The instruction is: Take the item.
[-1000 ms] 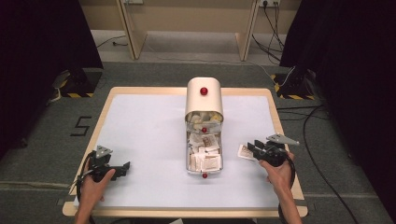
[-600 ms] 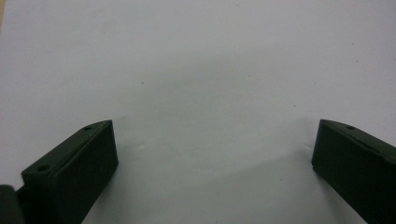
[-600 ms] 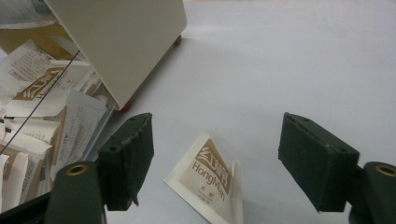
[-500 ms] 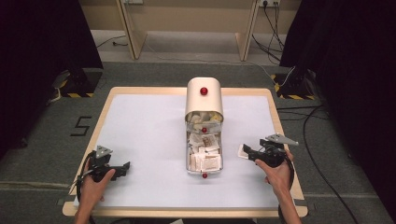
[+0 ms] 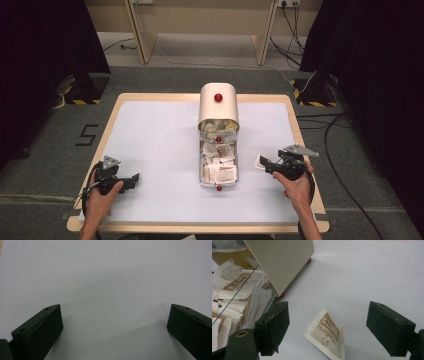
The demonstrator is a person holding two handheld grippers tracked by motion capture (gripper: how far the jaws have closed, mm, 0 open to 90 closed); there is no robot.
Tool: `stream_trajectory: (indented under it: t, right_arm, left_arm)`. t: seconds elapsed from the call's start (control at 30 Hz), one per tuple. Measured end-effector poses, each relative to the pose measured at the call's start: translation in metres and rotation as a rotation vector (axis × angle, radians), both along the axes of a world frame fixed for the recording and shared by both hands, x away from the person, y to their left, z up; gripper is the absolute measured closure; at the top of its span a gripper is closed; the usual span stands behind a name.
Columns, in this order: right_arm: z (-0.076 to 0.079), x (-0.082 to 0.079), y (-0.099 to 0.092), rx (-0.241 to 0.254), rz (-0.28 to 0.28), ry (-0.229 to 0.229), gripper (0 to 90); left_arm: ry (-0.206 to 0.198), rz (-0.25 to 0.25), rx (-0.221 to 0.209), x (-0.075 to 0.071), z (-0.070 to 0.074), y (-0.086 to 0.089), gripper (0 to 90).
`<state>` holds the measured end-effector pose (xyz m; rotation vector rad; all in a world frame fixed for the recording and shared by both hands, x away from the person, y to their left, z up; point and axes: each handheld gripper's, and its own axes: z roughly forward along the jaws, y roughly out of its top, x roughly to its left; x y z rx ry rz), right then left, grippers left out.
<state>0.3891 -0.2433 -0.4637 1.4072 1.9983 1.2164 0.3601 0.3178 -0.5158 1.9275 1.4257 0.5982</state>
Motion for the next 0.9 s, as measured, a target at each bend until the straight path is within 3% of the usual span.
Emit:
stream_trajectory:
  t: [0.9]
  right_arm:
    - [0.005,-0.02,0.0,-0.037,0.011,-0.01,16.2]
  left_arm:
    - [0.0,0.0,0.0,0.0,0.0,0.0,0.0]
